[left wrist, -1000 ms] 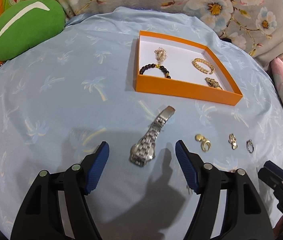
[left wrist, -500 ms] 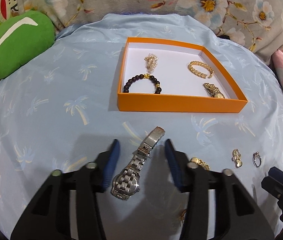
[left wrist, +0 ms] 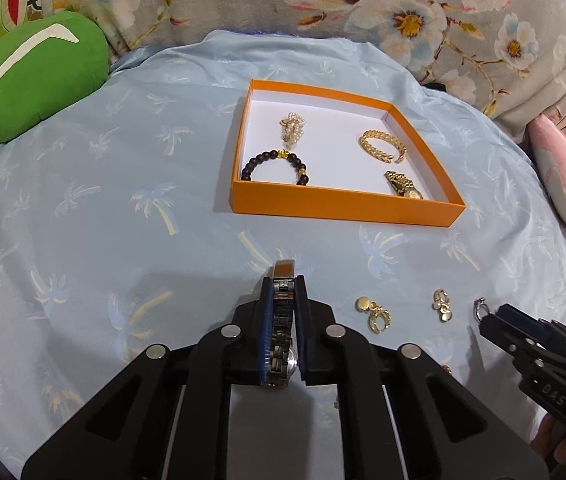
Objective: Organize jewelry
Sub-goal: 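Close the right tool on the silver diamond ring while the left tool lifts the silver watch, then carry the silver watch and diamond ring with both tools into the orange box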
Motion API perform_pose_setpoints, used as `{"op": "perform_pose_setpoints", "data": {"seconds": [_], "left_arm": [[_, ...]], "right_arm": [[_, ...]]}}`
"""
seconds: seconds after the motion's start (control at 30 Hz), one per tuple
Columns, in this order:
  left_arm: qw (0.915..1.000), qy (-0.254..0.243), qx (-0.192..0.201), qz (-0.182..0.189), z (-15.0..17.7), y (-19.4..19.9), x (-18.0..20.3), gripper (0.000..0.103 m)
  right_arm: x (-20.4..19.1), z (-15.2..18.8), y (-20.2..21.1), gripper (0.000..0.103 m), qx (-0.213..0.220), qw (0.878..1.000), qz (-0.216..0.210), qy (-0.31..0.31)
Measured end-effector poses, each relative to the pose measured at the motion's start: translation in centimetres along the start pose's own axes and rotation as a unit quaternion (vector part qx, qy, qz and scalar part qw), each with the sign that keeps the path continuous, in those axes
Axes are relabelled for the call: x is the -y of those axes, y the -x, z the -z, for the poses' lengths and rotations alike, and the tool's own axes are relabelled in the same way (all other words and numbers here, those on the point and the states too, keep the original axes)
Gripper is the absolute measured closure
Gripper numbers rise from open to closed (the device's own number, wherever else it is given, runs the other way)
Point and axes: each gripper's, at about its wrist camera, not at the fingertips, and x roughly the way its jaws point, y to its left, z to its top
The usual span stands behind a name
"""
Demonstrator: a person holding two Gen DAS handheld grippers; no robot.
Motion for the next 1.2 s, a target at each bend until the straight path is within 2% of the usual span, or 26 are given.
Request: {"op": "perform_pose_setpoints", "data": {"seconds": [0.13, 0.23, 0.43, 0.73, 1.0, 1.2], "left_arm": [[1.0000, 0.001, 0.002, 0.001, 0.1, 0.5, 0.0, 0.094], [1.0000, 0.003, -0.001, 0.004, 0.2, 0.6, -0.1, 0.094], [0.9999, 0.011, -0.005, 0.008, 0.4, 0.8, -0.3, 0.094], [0.9997, 0.020, -0.004, 0.014, 0.2, 1.7, -0.6, 0.094], [0.9995, 0.016, 0.011, 0.025, -0.9, 3.6, -0.2, 0.094], [0.9992, 0.000, 0.029, 0.029, -2.9, 4.4, 0.9, 0.094]], "right_arm": [[-0.5, -0.3, -0.5, 0.071, 0.001, 1.000, 0.016, 0.015], [-1.0, -0.2, -0.7, 0.085, 0.003, 0.999, 0.033, 0.035], [-1.2, -0.1, -0.7, 0.085, 0.008, 0.998, 0.043, 0.044], [-1.1, -0.6, 0.6, 0.085, 0.017, 0.999, 0.028, 0.030], [-1.8, -2.1, 2.4, 0.085, 0.038, 0.999, 0.009, 0.031], [-1.9, -4.3, 2.6, 0.085, 0.052, 0.998, -0.006, 0.026]]}}
